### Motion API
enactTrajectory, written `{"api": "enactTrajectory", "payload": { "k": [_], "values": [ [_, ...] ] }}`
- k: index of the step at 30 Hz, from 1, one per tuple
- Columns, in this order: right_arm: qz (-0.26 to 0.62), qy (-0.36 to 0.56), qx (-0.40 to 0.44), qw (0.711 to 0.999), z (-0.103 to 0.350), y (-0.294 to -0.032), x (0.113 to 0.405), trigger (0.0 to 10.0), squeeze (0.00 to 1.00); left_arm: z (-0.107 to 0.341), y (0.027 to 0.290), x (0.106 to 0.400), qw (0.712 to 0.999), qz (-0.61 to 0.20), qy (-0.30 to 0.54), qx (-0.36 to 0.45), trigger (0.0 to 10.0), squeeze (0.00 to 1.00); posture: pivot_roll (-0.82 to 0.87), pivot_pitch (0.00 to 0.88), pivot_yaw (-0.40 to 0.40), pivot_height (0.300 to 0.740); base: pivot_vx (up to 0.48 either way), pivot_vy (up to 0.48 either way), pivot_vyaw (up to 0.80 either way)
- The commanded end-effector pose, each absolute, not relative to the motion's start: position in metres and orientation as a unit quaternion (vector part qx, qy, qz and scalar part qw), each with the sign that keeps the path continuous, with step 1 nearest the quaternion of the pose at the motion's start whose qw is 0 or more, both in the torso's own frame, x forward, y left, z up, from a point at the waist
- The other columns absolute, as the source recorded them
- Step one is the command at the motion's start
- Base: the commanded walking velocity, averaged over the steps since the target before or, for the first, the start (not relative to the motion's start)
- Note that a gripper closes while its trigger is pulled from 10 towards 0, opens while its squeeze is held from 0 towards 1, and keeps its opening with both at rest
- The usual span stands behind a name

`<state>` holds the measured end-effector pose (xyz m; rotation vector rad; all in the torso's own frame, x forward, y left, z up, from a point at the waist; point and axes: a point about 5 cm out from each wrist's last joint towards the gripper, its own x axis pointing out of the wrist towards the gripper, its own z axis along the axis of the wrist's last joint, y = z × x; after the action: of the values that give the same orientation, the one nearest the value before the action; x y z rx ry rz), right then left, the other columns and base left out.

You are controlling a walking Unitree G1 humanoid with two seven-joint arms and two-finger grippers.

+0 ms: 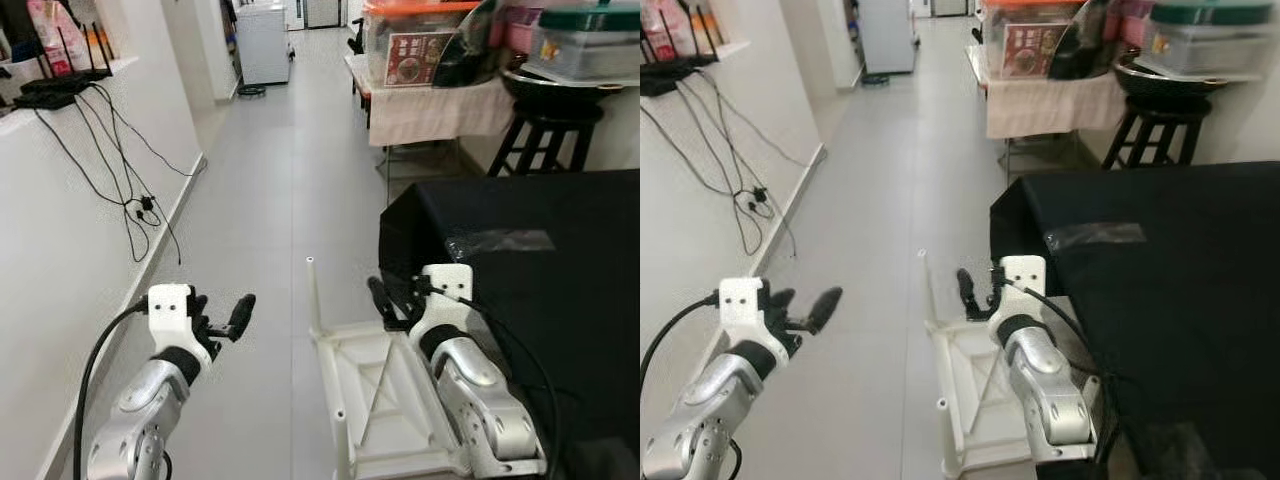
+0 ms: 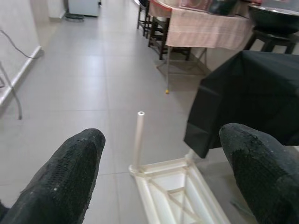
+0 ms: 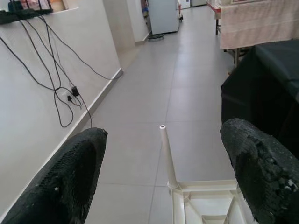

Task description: Building children table

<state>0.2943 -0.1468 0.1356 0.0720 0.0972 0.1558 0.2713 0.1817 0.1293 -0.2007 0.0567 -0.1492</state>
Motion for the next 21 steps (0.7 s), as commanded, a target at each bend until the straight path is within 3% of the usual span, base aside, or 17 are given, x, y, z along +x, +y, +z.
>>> {"api": "enactTrajectory", "payload": {
  "k": [1,13,19,21],
  "values": [
    [0.086,0.051,0.029,0.995,0.137,-0.145,0.293,10.0,0.0,0.124,0.188,0.271,0.994,-0.058,0.037,-0.086,10.0,0.0,-0.08,0.0,0.027,0.665,0.0,0.0,0.0],
    [0.102,0.06,0.016,0.993,0.137,-0.143,0.291,10.0,0.0,0.121,0.195,0.27,0.995,-0.049,0.048,-0.066,10.0,0.0,-0.07,0.0,0.026,0.615,0.0,0.0,0.0],
    [0.108,0.067,0.008,0.992,0.137,-0.142,0.289,10.0,0.0,0.122,0.18,0.273,0.983,-0.17,0.067,-0.035,10.0,0.0,-0.07,0.0,0.017,0.595,0.0,0.0,0.0],
    [0.108,0.067,0.008,0.992,0.137,-0.142,0.289,10.0,0.0,0.122,0.18,0.273,0.983,-0.17,0.067,-0.035,10.0,0.0,-0.07,0.0,0.017,0.595,0.0,0.0,0.0]
  ]
}}
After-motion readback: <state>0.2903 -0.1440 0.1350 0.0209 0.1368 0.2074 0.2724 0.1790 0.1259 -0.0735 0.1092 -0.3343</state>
